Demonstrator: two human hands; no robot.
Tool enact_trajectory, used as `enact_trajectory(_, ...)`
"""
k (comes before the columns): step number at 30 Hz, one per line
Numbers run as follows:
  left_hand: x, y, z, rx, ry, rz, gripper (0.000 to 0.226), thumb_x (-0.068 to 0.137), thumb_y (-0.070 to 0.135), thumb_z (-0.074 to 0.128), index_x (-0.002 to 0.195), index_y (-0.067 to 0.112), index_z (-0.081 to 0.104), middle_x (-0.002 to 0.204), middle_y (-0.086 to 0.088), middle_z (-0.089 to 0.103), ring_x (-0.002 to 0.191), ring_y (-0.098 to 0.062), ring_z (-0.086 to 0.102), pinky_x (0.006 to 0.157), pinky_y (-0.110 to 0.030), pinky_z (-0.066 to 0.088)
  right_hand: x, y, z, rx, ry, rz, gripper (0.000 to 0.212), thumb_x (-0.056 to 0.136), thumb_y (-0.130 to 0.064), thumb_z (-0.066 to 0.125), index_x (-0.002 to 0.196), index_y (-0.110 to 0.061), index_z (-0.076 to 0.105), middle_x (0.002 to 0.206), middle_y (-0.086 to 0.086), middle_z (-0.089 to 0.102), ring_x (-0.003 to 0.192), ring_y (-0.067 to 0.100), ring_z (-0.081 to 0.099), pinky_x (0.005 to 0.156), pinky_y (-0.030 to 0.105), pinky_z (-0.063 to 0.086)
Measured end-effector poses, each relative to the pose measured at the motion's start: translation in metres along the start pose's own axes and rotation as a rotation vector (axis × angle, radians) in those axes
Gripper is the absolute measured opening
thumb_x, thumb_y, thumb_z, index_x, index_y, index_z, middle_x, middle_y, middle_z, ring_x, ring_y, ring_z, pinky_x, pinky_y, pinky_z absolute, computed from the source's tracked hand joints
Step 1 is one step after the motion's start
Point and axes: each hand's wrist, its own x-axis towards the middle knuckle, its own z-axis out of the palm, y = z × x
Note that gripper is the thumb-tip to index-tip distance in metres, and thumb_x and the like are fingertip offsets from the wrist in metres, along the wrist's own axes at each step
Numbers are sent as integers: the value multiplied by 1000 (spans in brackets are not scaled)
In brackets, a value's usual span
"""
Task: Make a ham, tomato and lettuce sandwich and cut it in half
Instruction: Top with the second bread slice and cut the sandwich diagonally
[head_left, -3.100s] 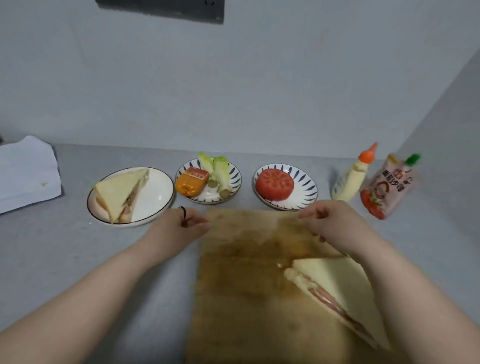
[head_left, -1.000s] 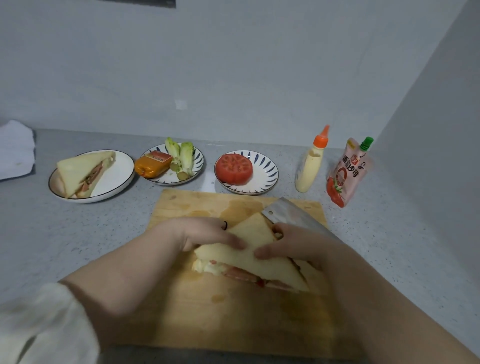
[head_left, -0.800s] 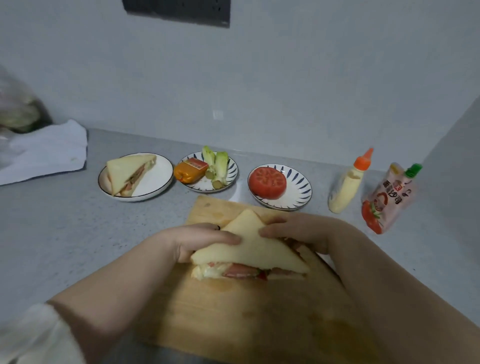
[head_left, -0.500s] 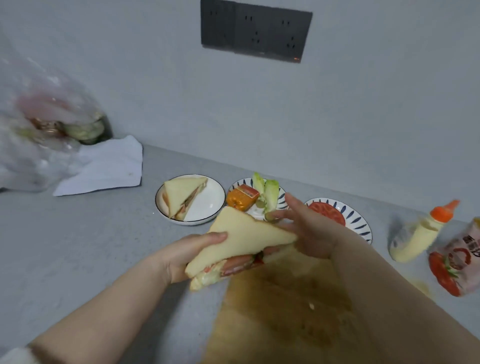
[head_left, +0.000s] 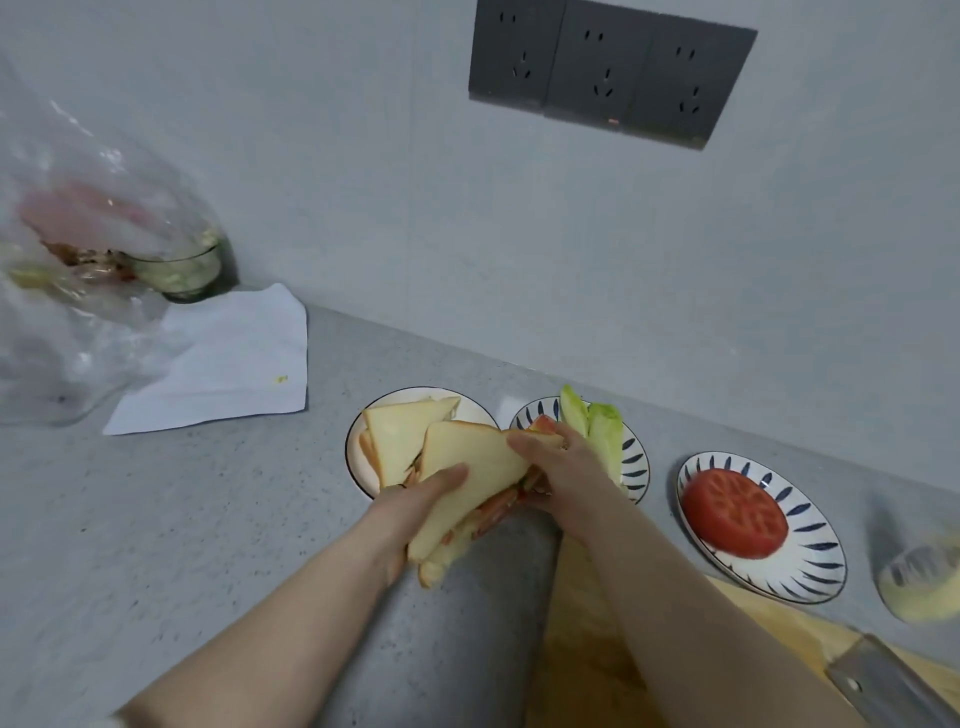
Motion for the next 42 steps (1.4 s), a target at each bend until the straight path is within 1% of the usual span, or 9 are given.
enact_trajectory(4,12,6,4,-2,79,-18,28,74,28,72,87,6,61,85,-13,68,74,-26,65,63,-30,54,22,0,15,-27,58,-19,87,74,-15,73,142,-23,20,140,9,32,118,31,45,97,48,45)
enact_trajectory(10,18,17,2,134,222,55,26,75,30,71,71,10,55,68,-5,62,59,-15,59,34,-13,43,45,0,32,-46,11,-23,89,76,-8,69,144,-24,15,143,10,30,121,30,43,100,43,43)
enact_trajectory(15,24,24,-3,309,213,62,29,76,34,69,84,12,52,70,3,55,64,-7,53,46,-16,40,55,2,38,-56,2,-28,87,79,-8,67,144,-23,12,145,10,27,124,30,40,101,43,41)
enact_trajectory(21,23,28,-16,359,180,33,24,81,34,64,78,11,56,65,-1,54,54,-11,49,34,-12,35,62,7,43,-124,24,-52,86,80,-12,66,144,-25,10,145,9,29,124,28,40,102,40,40)
enact_trajectory(25,22,30,-26,605,173,60,26,83,35,61,79,9,62,73,-6,63,64,-16,56,48,-22,39,65,11,47,-147,57,-51,86,81,-15,64,144,-27,6,148,8,25,128,29,36,106,43,36)
enact_trajectory(29,24,33,-32,1033,443,401,41,72,54,63,98,23,58,93,5,60,94,-17,56,76,-28,39,67,14,51,-151,76,-53,86,83,-14,62,145,-27,4,151,6,19,133,29,30,109,44,32)
enact_trajectory(33,27,18,-21,1483,249,590,105,54,72,61,141,32,19,149,-1,17,138,-16,11,113,-34,0,71,12,52,-146,84,-44,84,83,-12,60,145,-25,4,151,7,17,133,28,30,109,44,32)
enact_trajectory(36,34,6,-22,1614,236,596,114,55,73,61,144,32,2,153,-5,-13,141,-16,-12,110,-39,-20,73,7,54,-160,92,-41,82,85,-12,58,145,-23,3,151,8,17,134,28,29,110,43,31)
enact_trajectory(42,42,1,-24,1599,293,623,109,60,72,57,144,32,2,152,-6,-14,141,-18,-13,109,-38,-20,74,1,62,-316,153,-31,78,85,-15,57,144,-12,7,146,11,28,130,28,34,105,35,34)
